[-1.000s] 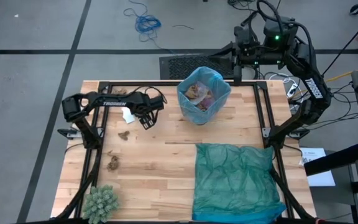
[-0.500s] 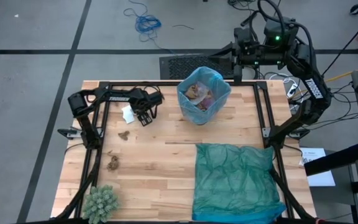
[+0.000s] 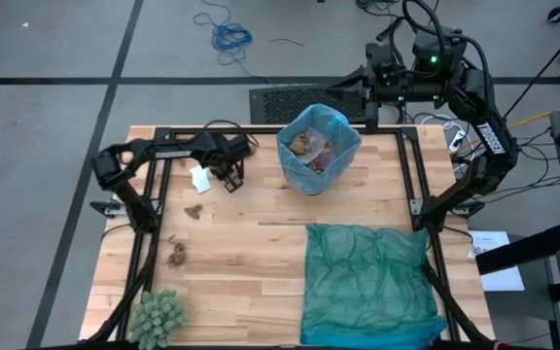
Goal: Place trash/remove bag and relplace
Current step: Put the white paper into the black trash bin
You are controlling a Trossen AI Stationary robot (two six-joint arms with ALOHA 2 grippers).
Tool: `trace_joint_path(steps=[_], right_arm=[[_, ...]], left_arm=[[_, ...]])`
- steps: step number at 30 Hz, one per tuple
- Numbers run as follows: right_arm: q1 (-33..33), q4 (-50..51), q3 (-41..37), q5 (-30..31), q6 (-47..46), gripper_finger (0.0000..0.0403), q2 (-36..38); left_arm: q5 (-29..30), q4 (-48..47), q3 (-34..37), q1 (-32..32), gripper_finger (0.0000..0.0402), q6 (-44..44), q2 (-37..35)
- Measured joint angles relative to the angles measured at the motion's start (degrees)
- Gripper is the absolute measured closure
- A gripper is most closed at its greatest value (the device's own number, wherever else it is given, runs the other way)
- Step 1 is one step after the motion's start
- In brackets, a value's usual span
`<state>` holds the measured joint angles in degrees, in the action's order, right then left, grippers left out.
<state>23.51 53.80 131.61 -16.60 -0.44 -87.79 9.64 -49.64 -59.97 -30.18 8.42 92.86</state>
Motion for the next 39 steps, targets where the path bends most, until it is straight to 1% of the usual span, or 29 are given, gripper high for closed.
trace_joint_path(steps=[6,10,12,15,19,22,24,30,35,37,39], right_arm=[[0.0,0.05,0.0,-0.01,1.39,0.0403,0.01],[0.0,0.06,0.01,-0.02,1.63,0.0403,0.0],[0.0,0.02,0.0,0.0,1.83,0.0403,0.01],[0.0,0.01,0.0,0.37,2.74,0.0403,0.01],[0.0,-0.94,0.0,0.85,2.72,0.0403,-0.08],[0.0,-1.21,0.0,1.68,2.57,0.0403,-0.22],[0.0,-1.38,0.0,1.66,2.37,0.0403,-0.51],[-0.22,-1.37,0.0,1.68,0.91,0.0403,-1.72],[-1.27,-1.29,0.01,1.68,0.98,0.0403,-2.65],[-1.95,-1.27,0.0,1.68,1.02,0.0403,-2.79],[-2.44,-1.25,0.0,1.68,1.13,0.0403,-2.84]], left_arm=[[-0.95,0.1,-2.12,1.69,0.04,5.16,-11.27],[-0.66,3.91,-5.2,2.47,0.04,7.81,-18.3],[-1.33,7.76,-7.08,3.17,0.04,7.82,-21.23],[-2.39,16.13,-9.59,4.68,0.0401,7.85,-24.31],[-7.57,28.8,-13.77,6.49,0.0401,7.79,-24.6],[-12.44,36.7,-17.8,7.41,0.0401,7.65,-22.37],[-14.23,36.56,-20.89,7.94,0.0401,6.54,-20.06],[-17.01,34.65,-31.9,9.75,0.0401,-0.03,-8.95],[-17.11,22.74,-40.54,10.84,0.0401,-3.52,0.93],[-17.1,17.37,-42.94,10.85,0.0401,-4.48,4.15],[-17.02,15.11,-44.05,10.82,0.0396,-4.46,6.19]])
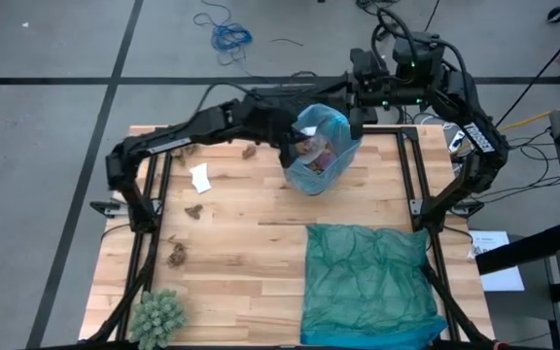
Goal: Place trash/remove bag and relplace
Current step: Put the white paper into the black trash bin
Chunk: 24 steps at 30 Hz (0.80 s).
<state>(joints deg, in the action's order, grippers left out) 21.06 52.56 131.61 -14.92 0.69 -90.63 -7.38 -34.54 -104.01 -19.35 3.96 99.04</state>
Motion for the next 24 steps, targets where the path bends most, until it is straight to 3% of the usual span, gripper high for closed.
trace_joint_path(steps=[15,18,24], right_arm=[[-1.29,0.02,0.0,0.0,0.41,0.0403,0.0],[-1.31,0.02,0.0,0.0,0.41,0.0403,0.0],[-1.29,0.25,0.0,-0.01,0.71,0.0403,0.04]], left_arm=[[2.18,-0.96,-0.26,0.09,0.0251,-0.31,1.34],[4.22,-4.2,-0.36,0.02,0.0242,-1.33,-0.46],[11.35,-22.03,-4.2,0.02,0.0252,-1.32,-5.53]])
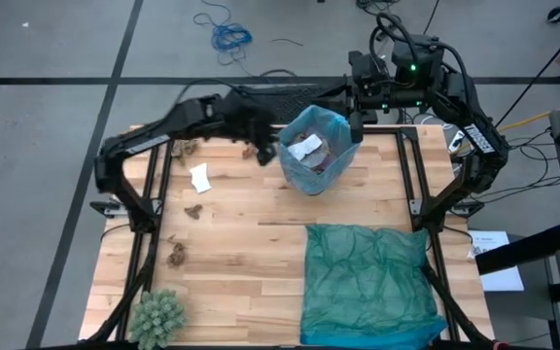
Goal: Place trash/remove bag and relplace
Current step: Put the white paper into the black trash bin
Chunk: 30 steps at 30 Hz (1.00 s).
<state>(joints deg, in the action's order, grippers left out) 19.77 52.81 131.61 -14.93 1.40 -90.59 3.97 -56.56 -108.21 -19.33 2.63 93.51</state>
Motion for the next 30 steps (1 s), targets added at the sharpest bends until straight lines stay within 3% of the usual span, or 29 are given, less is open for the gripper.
trace_joint_path(steps=[9,16,22,28,30], right_arm=[[0.01,0.07,0.0,0.01,1.32,0.0403,0.04],[0.0,0.65,0.0,0.01,2.63,0.0403,0.04],[0.02,5.11,0.0,0.04,4.65,0.0403,0.04],[0.15,11.61,0.0,0.01,6.85,0.0403,0.04],[0.15,13.3,0.0,0.06,7.81,0.0403,0.04]], left_arm=[[4.38,-20.13,-0.67,0.03,0.0273,8.75,-7.13],[8.21,-27.48,-0.63,1.35,0.0275,10.49,-7.73],[9.58,-26.67,1.55,3.38,0.0294,9.02,-8.34],[10.45,-17.9,7.92,5.25,0.0383,8.82,-12.3],[10.45,-14.44,11.02,5.58,0.0394,9.34,-14.81]])
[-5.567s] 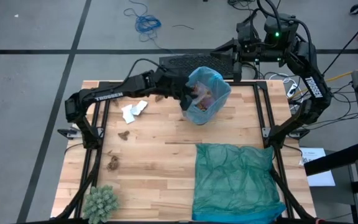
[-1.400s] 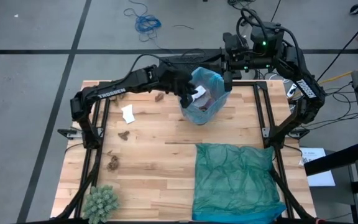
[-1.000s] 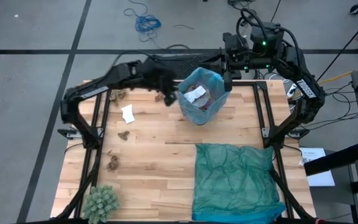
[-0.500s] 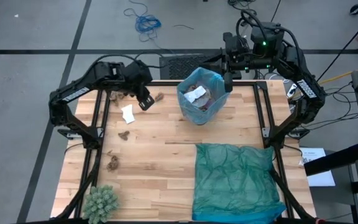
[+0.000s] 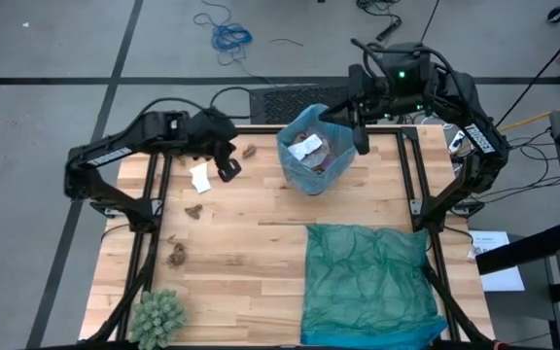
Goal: Place trash/remove bag and relplace
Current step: Put the white paper into the black trash bin
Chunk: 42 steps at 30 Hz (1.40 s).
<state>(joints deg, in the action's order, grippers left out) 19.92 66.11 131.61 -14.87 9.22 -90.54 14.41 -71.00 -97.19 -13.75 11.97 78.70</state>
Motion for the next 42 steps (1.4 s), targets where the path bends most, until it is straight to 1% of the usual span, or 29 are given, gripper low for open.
trace_joint_path(steps=[6,9,13,16,19,24,28,30,34,36,39,42], right_arm=[[0.02,0.64,0.0,-0.15,2.02,0.0403,0.3],[0.44,0.71,0.0,-0.64,2.46,0.0403,0.31],[1.9,2.56,0.0,-3.66,3.08,0.0403,0.31],[2.66,4.67,0.0,-4.21,3.95,0.0403,0.31],[3.61,5.78,0.0,-7.06,4.58,0.0403,0.37],[3.74,4.56,-0.9,-8.6,5.2,0.0403,0.5],[2.98,-4.67,-8.62,-16.21,4.58,0.0403,0.62],[2.12,-10.41,-14.7,-17.15,3.47,0.0403,0.45],[1.24,-19.89,-27.17,-17.11,-0.31,0.0403,1.01],[1.14,-24.7,-33.1,-16.81,-2.23,0.0403,2.86],[1.49,-32.75,-41.22,-15.74,-5.93,0.0403,7.65],[2.21,-38.3,-49.48,-10.92,-9.49,0.0403,14.39]], left_arm=[[-0.76,9.21,11.34,-0.05,0.0399,4.73,-10.56],[-2.33,13.86,17.09,-0.1,0.04,7.38,-15.77],[-3.69,20.81,23.82,-0.09,0.04,10.16,-22.05],[-3.68,24.54,27.86,-0.1,0.04,11.68,-25.57],[-3.69,27.15,31.12,-0.08,0.04,11.89,-28.39],[-3.69,30.03,35.06,-0.1,0.04,14.39,-32.24],[-3.67,32.6,37.1,-0.1,0.04,14.77,-34.19],[-3.67,34.19,38.0,-0.1,0.0401,14.77,-34.43],[-3.67,34.61,38.66,-0.1,0.0401,14.75,-34.43],[-3.67,34.57,38.9,-0.08,0.0401,14.67,-34.36],[-3.63,34.21,39.64,-0.1,0.0401,14.51,-34.41],[-3.2,31.14,39.68,-0.1,0.0401,14.55,-34.38]])
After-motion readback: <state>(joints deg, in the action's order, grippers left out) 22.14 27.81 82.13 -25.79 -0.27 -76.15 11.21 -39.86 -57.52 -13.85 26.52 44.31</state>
